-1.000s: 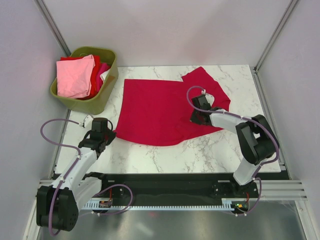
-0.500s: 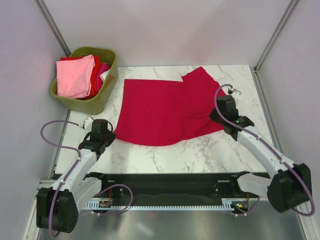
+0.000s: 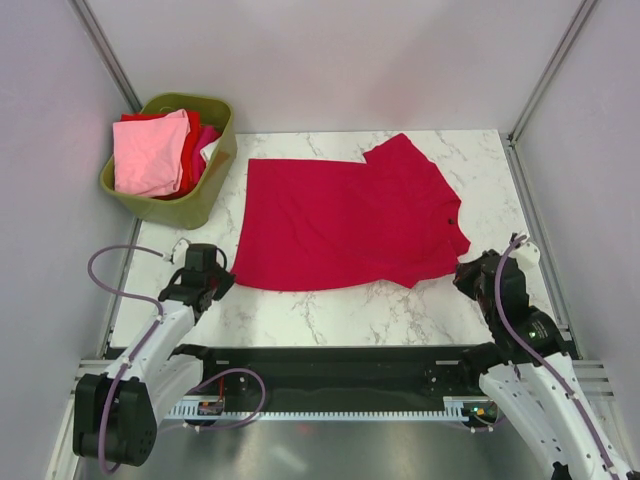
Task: Fold and stack the t-shirts
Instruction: Flatten the tshirt out, then fold the tshirt
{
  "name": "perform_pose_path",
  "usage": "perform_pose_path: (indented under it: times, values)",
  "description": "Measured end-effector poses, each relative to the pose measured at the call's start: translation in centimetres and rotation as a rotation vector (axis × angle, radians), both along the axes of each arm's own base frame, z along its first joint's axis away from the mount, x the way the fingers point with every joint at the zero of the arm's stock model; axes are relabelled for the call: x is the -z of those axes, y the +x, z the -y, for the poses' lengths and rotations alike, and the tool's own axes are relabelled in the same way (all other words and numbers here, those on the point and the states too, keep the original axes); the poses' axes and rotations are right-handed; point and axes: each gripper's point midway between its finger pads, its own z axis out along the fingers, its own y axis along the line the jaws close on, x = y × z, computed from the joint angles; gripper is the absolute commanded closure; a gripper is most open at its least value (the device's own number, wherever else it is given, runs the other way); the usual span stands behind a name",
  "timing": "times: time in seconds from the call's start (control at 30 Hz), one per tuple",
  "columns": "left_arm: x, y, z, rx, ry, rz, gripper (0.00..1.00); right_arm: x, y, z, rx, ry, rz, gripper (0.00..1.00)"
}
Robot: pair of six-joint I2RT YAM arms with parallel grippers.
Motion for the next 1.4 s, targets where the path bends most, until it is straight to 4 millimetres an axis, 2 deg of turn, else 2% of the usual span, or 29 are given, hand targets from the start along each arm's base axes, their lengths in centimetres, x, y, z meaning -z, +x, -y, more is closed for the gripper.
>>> perform_pose_path:
  times: [0.27,0.57,0.77,1.1,1.23,1.4]
  values:
    - [0.0,-0.2,0.4,0.014,-0.018,0.001,0.98,1.4,-1.2,-0.7,-0.009,0.052,-0.076,1.0]
    - [-0.2,-0.6,0.3,0.001,-0.024,-0.021,0.98,3.8,-0.3,-1.7,-0.021,0.054,-0.191,1.0]
    - [-2.5,0.7,-0.6,-0.062,-0.041,-0.017,0.98,5.1,1.8,-1.8,-0.003,-0.009,-0.269,1.0]
    - [-5.0,3.8,-0.5,-0.126,-0.084,-0.008,0.98,2.1,8.5,-1.7,0.049,-0.093,-0.225,1.0]
    - [-5.3,5.0,-0.3,-0.152,-0.103,-0.021,0.98,1.9,10.2,-1.3,0.072,-0.109,-0.225,1.0]
    - [-4.7,6.3,-0.2,-0.191,-0.123,-0.057,0.98,1.9,11.9,-0.7,0.088,-0.13,-0.232,1.0]
